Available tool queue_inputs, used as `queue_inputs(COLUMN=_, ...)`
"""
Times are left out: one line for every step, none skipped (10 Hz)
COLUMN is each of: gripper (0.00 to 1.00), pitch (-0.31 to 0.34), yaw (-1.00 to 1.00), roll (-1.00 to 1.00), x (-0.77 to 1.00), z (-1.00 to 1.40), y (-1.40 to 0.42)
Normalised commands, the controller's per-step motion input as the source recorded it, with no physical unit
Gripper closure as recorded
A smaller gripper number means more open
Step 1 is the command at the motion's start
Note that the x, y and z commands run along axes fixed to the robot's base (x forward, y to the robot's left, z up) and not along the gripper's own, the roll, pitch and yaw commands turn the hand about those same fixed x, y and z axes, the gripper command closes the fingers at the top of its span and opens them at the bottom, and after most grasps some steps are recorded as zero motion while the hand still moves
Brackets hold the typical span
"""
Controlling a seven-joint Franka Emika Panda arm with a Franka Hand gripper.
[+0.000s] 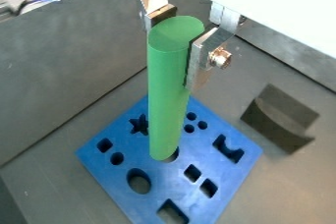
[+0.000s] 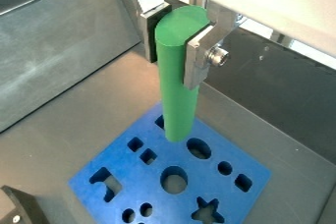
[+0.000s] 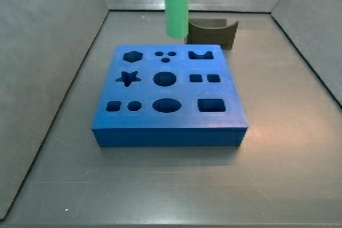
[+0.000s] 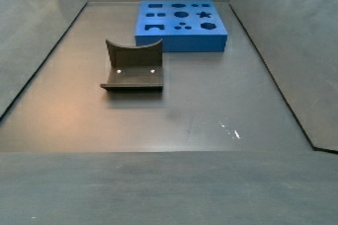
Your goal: Insert the oval object.
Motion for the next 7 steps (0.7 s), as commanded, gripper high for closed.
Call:
queue_inputs(gripper=1.0, pitch=0.0, yaw=-0.83, roll=0.09, x=0.0, z=-0.36, y=-0.35)
queue_inputs(gripper=1.0, pitch=0.0, yaw=-0.83, roll=0.13, x=0.0, z=-0.45, y=-0.33)
queue_inputs(gripper=1.0, pitch=0.0, yaw=-0.83, roll=0.15, x=0.01, z=-0.48, y=-0.31)
queue_inputs(gripper=1.0, pitch=-0.003, yaw=-0.83, roll=0.16, x=0.02, z=-0.48, y=-0.3)
queue_inputs(gripper=1.0, pitch=-0.034, yaw=-0.85, roll=0.19, x=0.06, z=-0.52, y=-0.26)
queue_inputs(gripper=1.0, pitch=-0.019, yaw=-0.91, roll=0.2, x=0.0, z=-0.39, y=-0.11)
queue_inputs(gripper=1.0, pitch=0.0, yaw=-1.0, roll=0.18, x=0.0, z=-0.31, y=0.0)
